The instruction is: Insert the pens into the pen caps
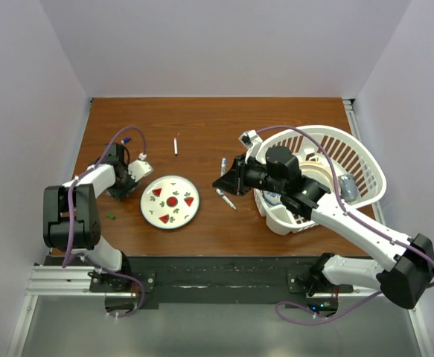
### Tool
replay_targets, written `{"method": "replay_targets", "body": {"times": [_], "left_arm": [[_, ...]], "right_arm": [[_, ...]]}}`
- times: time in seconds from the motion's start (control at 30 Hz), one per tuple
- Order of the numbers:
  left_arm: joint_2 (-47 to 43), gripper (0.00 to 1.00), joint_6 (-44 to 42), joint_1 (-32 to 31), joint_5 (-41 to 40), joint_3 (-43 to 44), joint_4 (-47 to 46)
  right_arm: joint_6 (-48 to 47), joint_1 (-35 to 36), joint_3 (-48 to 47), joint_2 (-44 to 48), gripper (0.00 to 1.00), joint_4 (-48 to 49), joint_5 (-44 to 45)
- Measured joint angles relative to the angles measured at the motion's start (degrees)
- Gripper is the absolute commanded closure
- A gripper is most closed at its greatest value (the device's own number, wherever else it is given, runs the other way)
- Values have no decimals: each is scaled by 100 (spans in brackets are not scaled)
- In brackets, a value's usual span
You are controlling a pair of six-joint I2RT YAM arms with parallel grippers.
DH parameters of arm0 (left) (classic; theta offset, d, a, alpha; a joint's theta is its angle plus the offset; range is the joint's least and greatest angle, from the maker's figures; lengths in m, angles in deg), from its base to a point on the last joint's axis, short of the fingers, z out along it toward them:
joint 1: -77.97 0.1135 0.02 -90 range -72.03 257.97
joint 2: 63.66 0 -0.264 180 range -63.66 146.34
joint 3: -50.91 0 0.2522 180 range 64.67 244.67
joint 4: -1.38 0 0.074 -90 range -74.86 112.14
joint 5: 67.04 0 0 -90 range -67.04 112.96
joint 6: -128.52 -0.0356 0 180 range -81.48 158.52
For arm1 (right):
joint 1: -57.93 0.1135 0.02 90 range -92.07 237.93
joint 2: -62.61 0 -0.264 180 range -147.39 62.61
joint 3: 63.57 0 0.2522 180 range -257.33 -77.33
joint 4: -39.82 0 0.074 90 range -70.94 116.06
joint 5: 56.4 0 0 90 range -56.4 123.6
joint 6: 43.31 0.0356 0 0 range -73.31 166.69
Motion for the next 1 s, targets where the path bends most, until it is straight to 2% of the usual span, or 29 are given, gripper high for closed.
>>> {"method": "replay_targets", "body": {"times": [0.27, 0.4, 0.47, 0.63, 0.8, 0.93, 1.0], "left_arm": [[212, 49, -55, 90, -238, 15, -339], [326, 53, -39, 151, -267, 101, -402], [463, 60, 61, 173, -258, 258, -326], [1180, 65, 527, 70, 238, 1287, 391], [1051, 71, 715, -79, 560, 1150, 382], [901, 62, 855, -92, 575, 999, 391], [896, 62, 994, -101, 542, 1021, 402]], "right_arm": [[-55, 2, 0, 61, 100, -59, 26], [-101, 2, 0, 98, 100, -146, 52], [-125, 2, 0, 127, 100, -192, 92], [-120, 2, 0, 118, 100, -195, 107], [-122, 2, 0, 127, 100, -216, 146], [-122, 2, 0, 153, 100, -221, 190], [-122, 2, 0, 186, 100, -216, 201]]}}
